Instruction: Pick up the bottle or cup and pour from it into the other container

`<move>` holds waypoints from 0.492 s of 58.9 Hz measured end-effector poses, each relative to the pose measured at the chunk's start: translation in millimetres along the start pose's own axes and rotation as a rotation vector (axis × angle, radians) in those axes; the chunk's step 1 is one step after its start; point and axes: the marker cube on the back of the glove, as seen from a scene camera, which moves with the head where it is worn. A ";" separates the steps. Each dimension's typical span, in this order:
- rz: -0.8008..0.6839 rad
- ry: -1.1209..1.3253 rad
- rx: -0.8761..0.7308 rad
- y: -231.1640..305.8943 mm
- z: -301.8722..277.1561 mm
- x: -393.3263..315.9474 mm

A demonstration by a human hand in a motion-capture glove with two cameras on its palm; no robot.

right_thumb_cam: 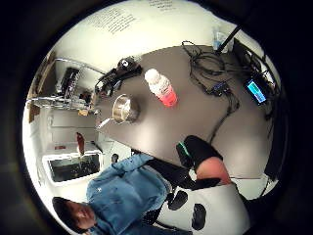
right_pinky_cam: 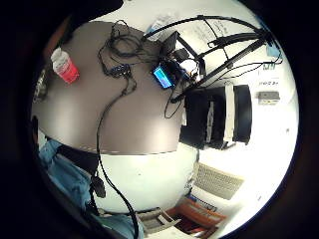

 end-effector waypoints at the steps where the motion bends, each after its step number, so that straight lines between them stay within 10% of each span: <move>1: 0.000 0.001 -0.001 -0.2 0.0 -0.1; 29: 0.000 0.019 -0.030 -8.3 5.7 -1.3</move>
